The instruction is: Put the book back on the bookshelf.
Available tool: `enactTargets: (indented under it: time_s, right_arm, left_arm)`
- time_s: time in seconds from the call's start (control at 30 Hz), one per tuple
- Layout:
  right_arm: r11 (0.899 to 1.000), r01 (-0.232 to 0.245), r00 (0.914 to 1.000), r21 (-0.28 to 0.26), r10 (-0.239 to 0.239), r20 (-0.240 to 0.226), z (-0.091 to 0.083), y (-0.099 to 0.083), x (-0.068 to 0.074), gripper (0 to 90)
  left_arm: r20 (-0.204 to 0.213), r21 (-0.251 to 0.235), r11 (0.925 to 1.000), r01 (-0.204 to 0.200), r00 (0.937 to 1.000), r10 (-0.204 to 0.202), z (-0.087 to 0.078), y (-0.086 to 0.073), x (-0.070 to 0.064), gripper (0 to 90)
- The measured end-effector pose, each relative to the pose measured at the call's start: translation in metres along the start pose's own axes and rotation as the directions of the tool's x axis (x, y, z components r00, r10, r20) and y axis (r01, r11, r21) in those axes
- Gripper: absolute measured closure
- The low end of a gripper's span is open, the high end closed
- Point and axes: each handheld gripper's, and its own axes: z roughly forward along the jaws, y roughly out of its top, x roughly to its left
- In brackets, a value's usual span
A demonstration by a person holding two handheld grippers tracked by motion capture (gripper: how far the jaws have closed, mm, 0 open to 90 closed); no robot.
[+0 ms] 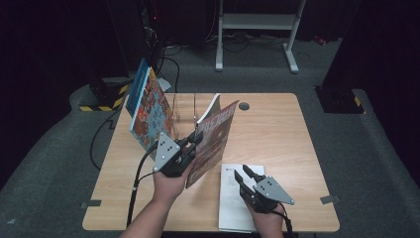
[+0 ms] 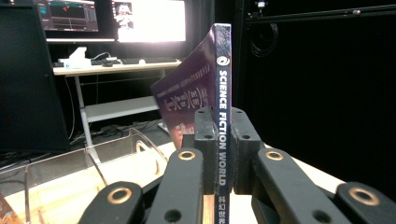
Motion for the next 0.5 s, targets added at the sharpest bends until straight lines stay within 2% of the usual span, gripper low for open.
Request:
enactTargets:
  time_s: [0.17,0.5]
  right_arm:
    - [1.0,-0.008,1.0,0.003,0.008,0.0,0.0,-0.001,-0.001,63.3]
    - [1.0,-0.017,0.9999,0.025,0.017,0.004,0.002,-0.005,-0.005,62.7]
  left_arm:
    - [0.019,-0.005,0.9999,0.013,0.9997,-0.013,0.0,-0.007,0.002,84.3]
    - [0.045,0.002,0.9999,0.017,0.9989,-0.017,-0.021,-0.018,0.014,84.0]
